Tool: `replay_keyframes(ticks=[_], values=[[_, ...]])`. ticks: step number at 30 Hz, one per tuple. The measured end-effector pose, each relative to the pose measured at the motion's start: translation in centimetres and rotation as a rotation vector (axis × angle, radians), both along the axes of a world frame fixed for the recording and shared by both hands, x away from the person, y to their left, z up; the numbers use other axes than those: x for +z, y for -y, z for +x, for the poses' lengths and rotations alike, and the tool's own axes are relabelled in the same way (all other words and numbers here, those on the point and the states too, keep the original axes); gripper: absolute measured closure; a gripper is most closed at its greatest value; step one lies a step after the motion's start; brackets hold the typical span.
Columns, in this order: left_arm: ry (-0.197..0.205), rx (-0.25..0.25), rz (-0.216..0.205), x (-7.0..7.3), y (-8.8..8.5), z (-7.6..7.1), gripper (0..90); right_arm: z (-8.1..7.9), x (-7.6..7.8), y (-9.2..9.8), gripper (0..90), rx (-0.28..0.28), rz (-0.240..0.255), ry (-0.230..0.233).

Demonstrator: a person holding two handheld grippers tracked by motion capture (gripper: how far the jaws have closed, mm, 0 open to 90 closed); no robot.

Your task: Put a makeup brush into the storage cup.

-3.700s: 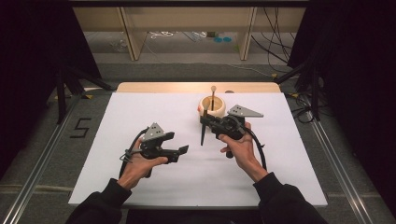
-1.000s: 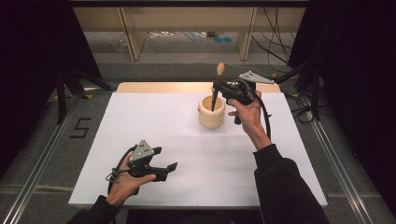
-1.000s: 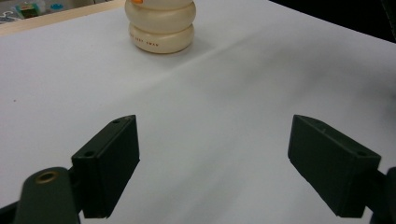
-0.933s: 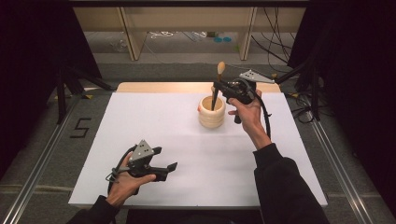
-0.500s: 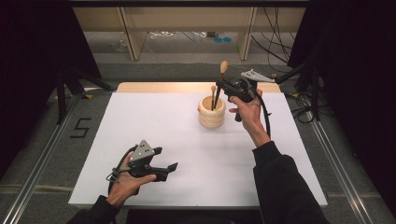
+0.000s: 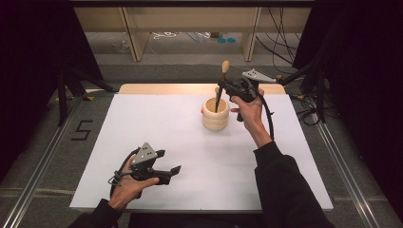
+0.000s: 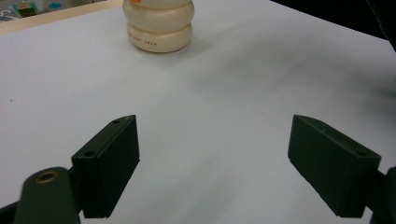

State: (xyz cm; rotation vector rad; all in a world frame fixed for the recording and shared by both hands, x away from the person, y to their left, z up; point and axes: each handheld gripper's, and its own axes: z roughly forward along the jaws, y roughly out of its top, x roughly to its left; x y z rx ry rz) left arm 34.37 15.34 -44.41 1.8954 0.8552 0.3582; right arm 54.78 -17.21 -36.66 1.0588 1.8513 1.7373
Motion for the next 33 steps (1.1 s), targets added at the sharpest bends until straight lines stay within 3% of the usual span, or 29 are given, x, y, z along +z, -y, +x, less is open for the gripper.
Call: replay_keyframes(ticks=[21, 33], values=[[0.004, -0.005, 0.002, 0.1, 0.0, 0.0, 16.5, 0.8, -2.1, -0.2, 77.1, -0.014, -0.025, -0.035], [0.006, -0.005, 0.0, 0.1, 0.0, 0.0, 16.5, 0.9, -3.2, -0.4, 77.1, -0.016, -0.006, -0.061]])
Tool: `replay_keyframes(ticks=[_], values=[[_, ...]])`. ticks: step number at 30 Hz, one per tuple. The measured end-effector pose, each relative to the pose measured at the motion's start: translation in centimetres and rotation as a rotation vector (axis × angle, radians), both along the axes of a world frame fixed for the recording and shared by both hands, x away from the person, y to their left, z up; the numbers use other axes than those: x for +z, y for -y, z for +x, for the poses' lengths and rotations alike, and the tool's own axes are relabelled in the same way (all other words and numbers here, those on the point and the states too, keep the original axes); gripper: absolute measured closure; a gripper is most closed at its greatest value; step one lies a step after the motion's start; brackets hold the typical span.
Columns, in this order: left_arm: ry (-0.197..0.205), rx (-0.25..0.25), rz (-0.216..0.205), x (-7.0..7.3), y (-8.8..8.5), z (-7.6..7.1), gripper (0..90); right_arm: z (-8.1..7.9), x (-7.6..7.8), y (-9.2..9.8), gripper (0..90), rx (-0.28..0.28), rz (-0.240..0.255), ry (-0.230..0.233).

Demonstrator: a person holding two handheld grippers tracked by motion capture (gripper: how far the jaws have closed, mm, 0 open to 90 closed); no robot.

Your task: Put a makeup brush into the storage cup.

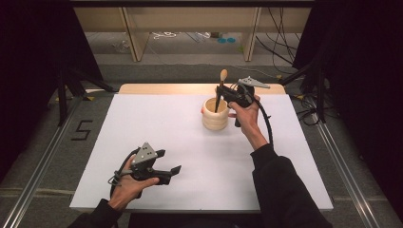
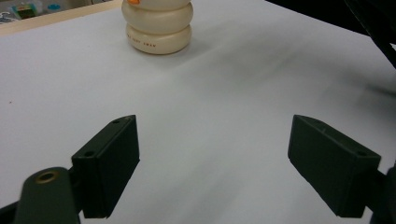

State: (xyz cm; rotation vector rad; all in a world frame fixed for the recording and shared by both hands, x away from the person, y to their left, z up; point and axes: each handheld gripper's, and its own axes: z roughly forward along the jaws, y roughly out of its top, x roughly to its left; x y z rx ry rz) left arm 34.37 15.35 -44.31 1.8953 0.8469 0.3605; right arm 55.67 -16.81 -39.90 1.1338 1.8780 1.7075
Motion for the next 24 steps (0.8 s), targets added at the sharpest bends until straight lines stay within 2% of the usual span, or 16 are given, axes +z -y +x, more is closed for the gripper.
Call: replay_keyframes(ticks=[1, 4, 6, 9, 10, 12, 16, 19, 20, 21, 24], values=[[0.0, 0.002, 0.003, 0.0, 0.0, 0.0, 16.5, 0.0, 0.0, 0.1, 77.1, 0.001, -0.017, -0.004], [0.0, 0.002, 0.003, 0.0, 0.0, 0.0, 16.5, -0.1, -0.1, -0.1, 77.1, 0.002, -0.013, -0.018], [-0.001, 0.003, 0.002, 0.0, 0.0, 0.0, 16.5, 0.0, -0.3, -0.2, 77.0, 0.003, -0.008, -0.003], [0.0, 0.002, 0.002, 0.0, 0.0, 0.0, 16.5, -0.1, -0.3, -0.2, 77.0, 0.002, -0.029, -0.016], [0.0, 0.0, -0.001, 0.0, 0.0, 0.0, 16.5, 0.0, -0.5, -0.2, 77.0, 0.001, -0.026, -0.006], [0.0, 0.001, -0.001, 0.0, 0.0, 0.0, 16.5, -0.1, -0.5, -0.2, 77.0, 0.002, -0.03, -0.024], [-0.002, 0.001, 0.001, 0.1, 0.0, 0.0, 16.5, -0.1, -0.9, -0.4, 77.0, 0.003, -0.028, -0.021], [-0.002, -0.004, -0.009, 0.0, 0.0, 0.0, 16.5, -0.1, -1.3, -0.4, 77.0, 0.002, -0.049, -0.023], [0.0, 0.002, -0.002, 0.1, 0.0, 0.0, 16.5, 0.0, -1.4, -0.4, 77.0, 0.002, -0.034, -0.024], [0.0, 0.001, -0.003, 0.1, 0.0, 0.0, 16.5, -0.1, -1.4, -0.4, 77.0, -0.001, -0.044, -0.043], [0.0, 0.0, -0.004, 0.1, 0.0, 0.0, 16.5, -0.1, -1.6, -0.3, 76.8, -0.001, -0.034, -0.037]])
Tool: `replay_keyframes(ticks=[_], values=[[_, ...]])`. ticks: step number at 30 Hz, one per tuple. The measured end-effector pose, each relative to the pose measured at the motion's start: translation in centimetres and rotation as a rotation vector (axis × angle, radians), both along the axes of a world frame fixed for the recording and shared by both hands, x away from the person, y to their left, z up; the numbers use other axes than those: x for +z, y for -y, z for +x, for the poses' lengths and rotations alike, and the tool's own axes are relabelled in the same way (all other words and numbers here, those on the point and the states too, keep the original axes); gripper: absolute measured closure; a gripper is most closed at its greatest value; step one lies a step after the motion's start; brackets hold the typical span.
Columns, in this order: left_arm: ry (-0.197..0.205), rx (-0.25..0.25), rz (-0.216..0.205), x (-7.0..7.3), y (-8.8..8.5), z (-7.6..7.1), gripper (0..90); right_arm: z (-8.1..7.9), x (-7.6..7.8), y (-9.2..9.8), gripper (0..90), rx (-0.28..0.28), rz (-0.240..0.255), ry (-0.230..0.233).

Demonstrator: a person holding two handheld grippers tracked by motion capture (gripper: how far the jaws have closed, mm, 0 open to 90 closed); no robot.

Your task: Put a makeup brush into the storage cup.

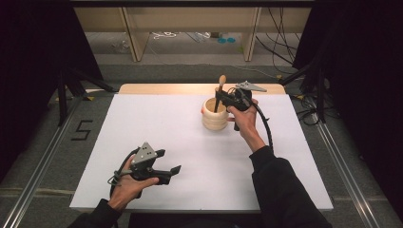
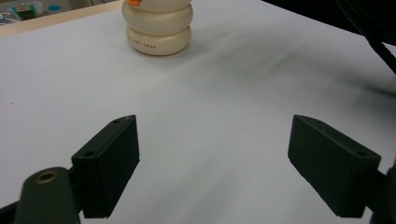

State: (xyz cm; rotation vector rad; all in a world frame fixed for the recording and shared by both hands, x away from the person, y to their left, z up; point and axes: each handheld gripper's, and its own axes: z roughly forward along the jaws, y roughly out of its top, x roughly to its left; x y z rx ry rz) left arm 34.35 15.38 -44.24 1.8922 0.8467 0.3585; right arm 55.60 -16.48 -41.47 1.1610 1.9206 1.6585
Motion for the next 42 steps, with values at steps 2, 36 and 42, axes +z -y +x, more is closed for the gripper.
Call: replay_keyframes(ticks=[2, 36, 42], values=[[0.0, 0.0, -0.001, 0.0, 0.0, 0.0, 16.5, 0.0, 0.0, 0.1, 76.6, 0.001, -0.013, -0.01], [0.003, 0.001, -0.004, 0.2, -0.2, 0.1, 16.5, -2.1, 3.1, 1.6, 29.5, -0.086, -0.066, 0.028], [0.004, -0.003, -0.005, 0.2, -0.2, 0.1, 16.5, -2.9, 3.5, 1.5, 27.9, -0.055, -0.071, 0.035]])
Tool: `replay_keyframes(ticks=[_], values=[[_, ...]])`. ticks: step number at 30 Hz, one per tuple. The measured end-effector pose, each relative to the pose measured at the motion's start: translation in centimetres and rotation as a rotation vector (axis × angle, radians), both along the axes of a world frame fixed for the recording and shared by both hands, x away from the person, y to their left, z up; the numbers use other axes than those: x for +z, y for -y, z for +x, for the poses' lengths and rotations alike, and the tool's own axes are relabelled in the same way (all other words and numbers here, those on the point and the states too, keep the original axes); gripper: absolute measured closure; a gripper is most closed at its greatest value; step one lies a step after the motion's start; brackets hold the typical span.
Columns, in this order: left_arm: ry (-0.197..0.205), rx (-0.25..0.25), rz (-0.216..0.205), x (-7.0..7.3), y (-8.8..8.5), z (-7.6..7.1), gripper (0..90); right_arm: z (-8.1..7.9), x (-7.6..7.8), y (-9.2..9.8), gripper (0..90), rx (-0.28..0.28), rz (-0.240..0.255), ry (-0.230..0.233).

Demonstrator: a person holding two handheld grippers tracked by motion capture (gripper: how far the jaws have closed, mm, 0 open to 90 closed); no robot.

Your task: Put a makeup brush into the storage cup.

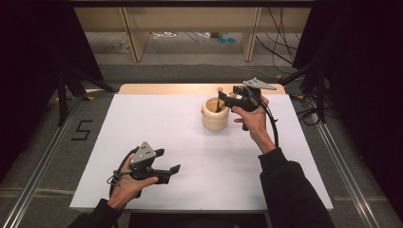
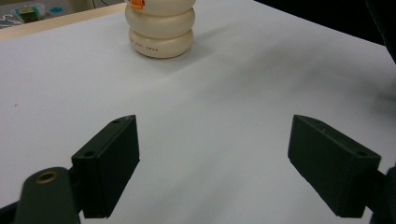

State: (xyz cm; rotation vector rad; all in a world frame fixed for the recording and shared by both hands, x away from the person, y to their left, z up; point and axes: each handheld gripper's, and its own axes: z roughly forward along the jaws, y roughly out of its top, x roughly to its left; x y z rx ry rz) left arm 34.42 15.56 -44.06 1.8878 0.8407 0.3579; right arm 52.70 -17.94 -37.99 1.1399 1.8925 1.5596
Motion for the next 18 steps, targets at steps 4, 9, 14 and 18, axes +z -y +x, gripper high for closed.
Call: replay_keyframes(ticks=[4, 9, 14, 18], values=[[-0.02, 0.001, -0.026, 0.0, 0.1, -0.2, 16.5, -0.6, 0.1, -0.1, 26.5, 0.008, -0.009, -0.008], [0.001, 0.007, -0.009, 0.1, 0.0, -0.1, 16.5, -1.2, 0.2, 0.0, 25.8, 0.018, -0.018, 0.002], [0.003, 0.008, -0.008, 0.1, 0.0, -0.1, 16.5, -1.9, 0.2, 0.0, 25.3, 0.029, -0.015, 0.01], [0.008, 0.015, -0.003, 0.1, -0.1, 0.0, 16.5, -2.4, 0.2, -0.1, 25.2, 0.042, -0.022, 0.008]])
